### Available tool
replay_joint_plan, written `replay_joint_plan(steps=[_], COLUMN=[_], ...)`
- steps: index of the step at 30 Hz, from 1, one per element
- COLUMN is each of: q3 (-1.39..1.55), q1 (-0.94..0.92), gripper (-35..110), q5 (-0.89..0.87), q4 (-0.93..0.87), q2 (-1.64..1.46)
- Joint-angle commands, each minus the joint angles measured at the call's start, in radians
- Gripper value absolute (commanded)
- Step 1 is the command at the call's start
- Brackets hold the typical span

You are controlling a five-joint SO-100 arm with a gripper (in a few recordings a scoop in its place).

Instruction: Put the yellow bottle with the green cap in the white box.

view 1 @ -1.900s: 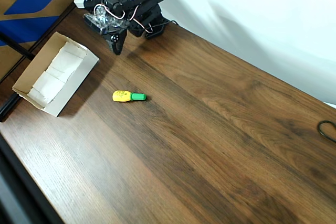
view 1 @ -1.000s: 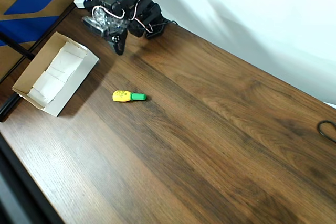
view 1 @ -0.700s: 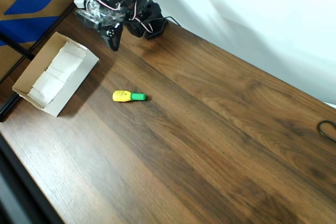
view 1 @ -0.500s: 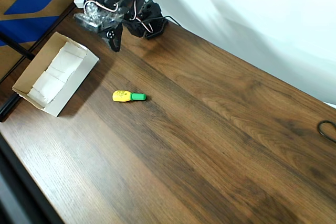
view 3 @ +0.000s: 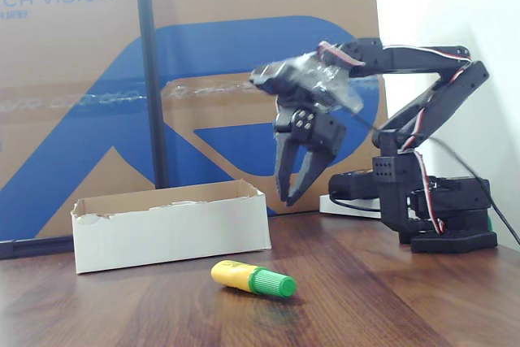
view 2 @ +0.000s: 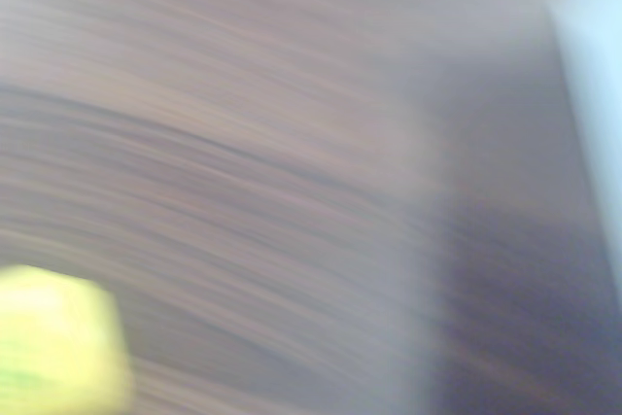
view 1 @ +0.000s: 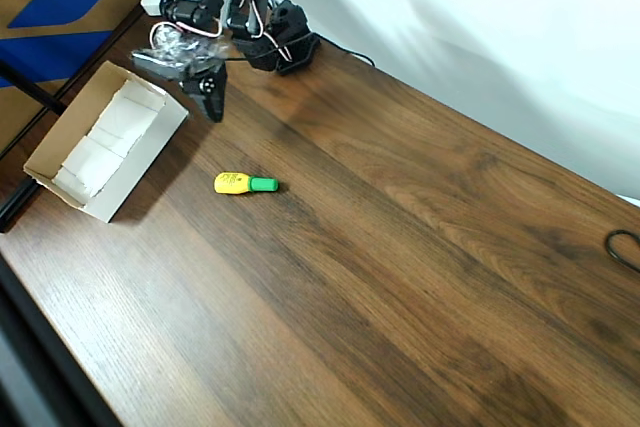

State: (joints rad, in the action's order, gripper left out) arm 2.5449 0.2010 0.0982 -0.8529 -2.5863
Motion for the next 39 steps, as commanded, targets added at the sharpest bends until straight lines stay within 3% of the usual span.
replay_joint_plan(steps=[1,7,24,39], q3=[-0.061,-0.031,0.008,-0.318], q1=[0.077,0.192,0.221,0.181], gripper=[7,10,22,22], q5=[0.005,0.046,0.075,0.008], q4=[0.040,0.081,0.221,-0.095], q2=[0.014,0.084,0.287,0.350])
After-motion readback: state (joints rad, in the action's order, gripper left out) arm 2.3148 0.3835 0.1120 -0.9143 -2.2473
